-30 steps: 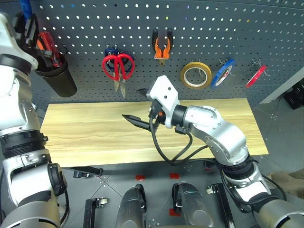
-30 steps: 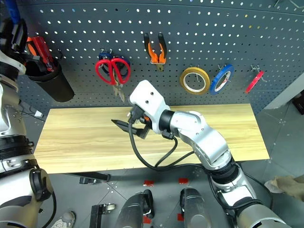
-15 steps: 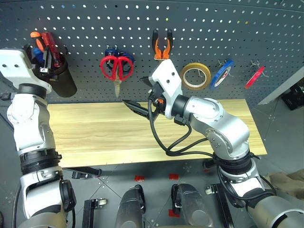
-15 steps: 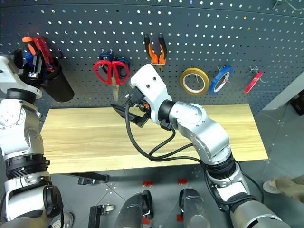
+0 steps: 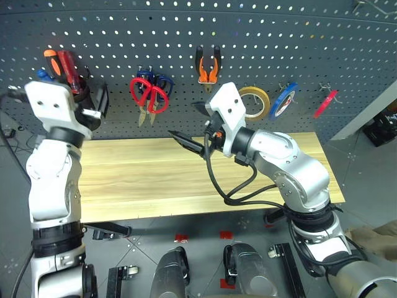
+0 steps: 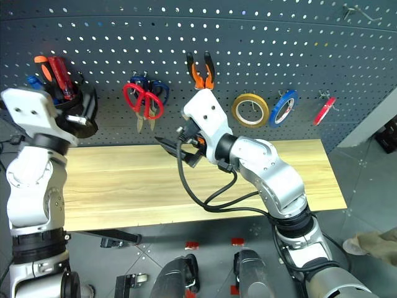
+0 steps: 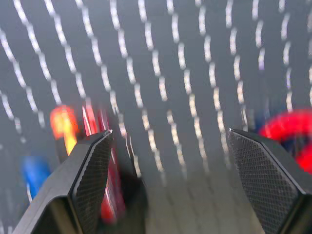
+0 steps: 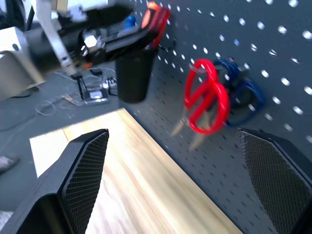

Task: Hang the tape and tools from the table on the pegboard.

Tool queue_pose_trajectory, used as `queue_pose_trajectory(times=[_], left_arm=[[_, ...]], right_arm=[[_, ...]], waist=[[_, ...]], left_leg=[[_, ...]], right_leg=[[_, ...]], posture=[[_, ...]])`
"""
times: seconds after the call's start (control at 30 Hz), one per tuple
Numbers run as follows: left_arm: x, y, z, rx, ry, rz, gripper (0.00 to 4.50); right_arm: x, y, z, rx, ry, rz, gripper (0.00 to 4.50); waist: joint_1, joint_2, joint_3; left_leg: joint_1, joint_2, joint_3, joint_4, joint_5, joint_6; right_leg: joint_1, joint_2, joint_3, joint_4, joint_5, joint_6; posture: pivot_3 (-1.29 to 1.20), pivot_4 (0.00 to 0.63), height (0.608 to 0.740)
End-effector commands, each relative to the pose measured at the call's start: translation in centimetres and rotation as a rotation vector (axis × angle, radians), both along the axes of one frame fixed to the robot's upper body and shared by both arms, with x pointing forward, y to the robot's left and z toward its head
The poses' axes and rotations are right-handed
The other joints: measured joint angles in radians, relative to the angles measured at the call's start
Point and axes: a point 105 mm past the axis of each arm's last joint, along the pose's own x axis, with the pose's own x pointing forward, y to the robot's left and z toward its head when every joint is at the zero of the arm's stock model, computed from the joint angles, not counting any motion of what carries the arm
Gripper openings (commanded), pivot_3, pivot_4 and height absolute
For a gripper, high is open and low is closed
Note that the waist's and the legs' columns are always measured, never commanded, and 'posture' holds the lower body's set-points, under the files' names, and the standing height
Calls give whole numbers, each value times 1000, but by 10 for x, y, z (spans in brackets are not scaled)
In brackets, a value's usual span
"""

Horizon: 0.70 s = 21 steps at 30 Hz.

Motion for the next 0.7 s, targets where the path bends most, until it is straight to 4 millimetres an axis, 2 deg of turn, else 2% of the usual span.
queue_pose_trajectory(times=[0.03, 0.13, 0.37, 0.5, 0.57, 0.7], left_arm=[[-17, 3, 0, -27, 6, 54, 3988], [-27, 1, -14, -41, 43, 33, 3988], [-34, 2, -58, -70, 146, 39, 3988], [-35, 8, -84, -108, 210, 65, 3988], [-36, 13, -95, -138, 233, 87, 3988], [-37, 16, -108, -147, 261, 99, 3988]], right_arm=[[-3, -11, 2, 23, -50, -14, 4500], [3, -24, -19, 20, -26, -73, 4500], [31, -75, -101, 54, 57, -415, 4500], [38, -102, -137, 66, 100, -554, 4500], [43, -120, -149, 73, 105, -656, 4500], [50, -141, -159, 86, 106, -759, 4500]], waist=[[0, 0, -5], [3, 0, -20], [14, 0, -59], [17, 0, -76], [17, 2, -87], [17, 3, -97]], left_leg=[[0, 0, 0, 0, 0, 0], [1, 0, -1, 0, 0, 0], [2, -1, 0, 1, 1, 0], [4, -1, 0, 2, 2, 0], [5, -1, 0, 2, 3, -1], [7, 0, -1, 1, 5, -2]], right_leg=[[0, 0, 0, 2, 0, 0], [0, 0, 0, 3, 0, 0], [1, 0, 1, 4, 1, -2], [2, 0, 3, 7, 1, -2], [1, 1, 3, 8, 2, -3], [2, 2, 4, 10, 2, -3]], posture=[[-172, 156, 740], [-164, 146, 740], [-157, 116, 740], [-152, 101, 740], [-149, 92, 740], [-146, 82, 740]])
